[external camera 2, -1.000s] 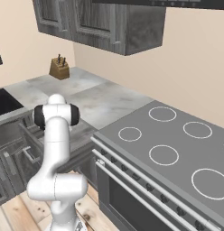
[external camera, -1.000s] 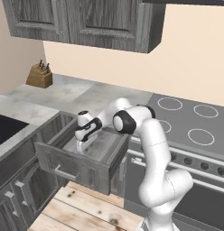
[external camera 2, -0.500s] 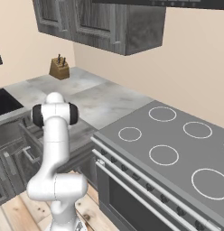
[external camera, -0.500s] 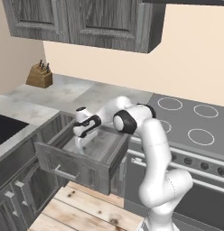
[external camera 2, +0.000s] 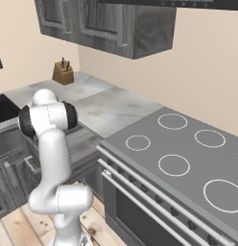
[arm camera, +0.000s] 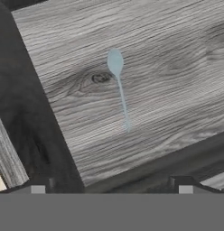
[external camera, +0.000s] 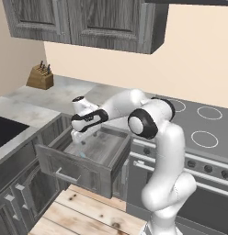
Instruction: Pick up the metallic utensils from the counter and place them in the open drawer. Make sure not to pick up any wooden utensils.
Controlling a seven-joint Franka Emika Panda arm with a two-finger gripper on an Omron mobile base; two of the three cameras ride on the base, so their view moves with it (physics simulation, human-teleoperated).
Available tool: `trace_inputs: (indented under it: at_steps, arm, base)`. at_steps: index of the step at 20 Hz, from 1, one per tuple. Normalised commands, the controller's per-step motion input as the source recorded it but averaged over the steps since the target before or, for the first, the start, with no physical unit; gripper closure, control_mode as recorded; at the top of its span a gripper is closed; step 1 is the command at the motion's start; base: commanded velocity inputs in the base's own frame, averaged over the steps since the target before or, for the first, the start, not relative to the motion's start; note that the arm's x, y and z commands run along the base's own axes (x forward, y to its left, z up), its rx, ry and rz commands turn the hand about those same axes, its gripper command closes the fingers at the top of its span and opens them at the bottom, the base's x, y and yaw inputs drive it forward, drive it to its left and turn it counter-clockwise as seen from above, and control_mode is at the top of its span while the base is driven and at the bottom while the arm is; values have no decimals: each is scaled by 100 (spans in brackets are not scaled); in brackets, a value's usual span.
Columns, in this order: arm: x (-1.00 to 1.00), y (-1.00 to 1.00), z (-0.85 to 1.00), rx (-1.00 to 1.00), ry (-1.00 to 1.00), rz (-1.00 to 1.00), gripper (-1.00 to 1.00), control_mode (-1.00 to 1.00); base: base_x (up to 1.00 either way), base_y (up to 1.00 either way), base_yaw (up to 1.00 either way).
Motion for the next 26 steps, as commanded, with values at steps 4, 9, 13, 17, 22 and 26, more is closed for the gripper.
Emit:
trace_inputs:
  at_steps: [4, 9, 13, 17, 22, 26]
  arm:
    - [-99, -20, 100, 3, -28, -18, -100, -100]
    - [-68, -45, 100, 1, -12, -20, -100, -100]
    - [-45, -64, 100, 6, 0, -19, -100, -100]
    - [-67, -67, 92, 10, 0, -22, -100, -100]
    - [-93, -53, 58, 9, -1, -24, -100, -100]
    - [-69, -78, 1, 13, 1, -23, -100, -100]
  base:
    - [0, 0, 0]
    - [0, 0, 0]
    - [0, 0, 0]
    - [0, 0, 0]
    - [0, 0, 0]
    - [0, 0, 0]
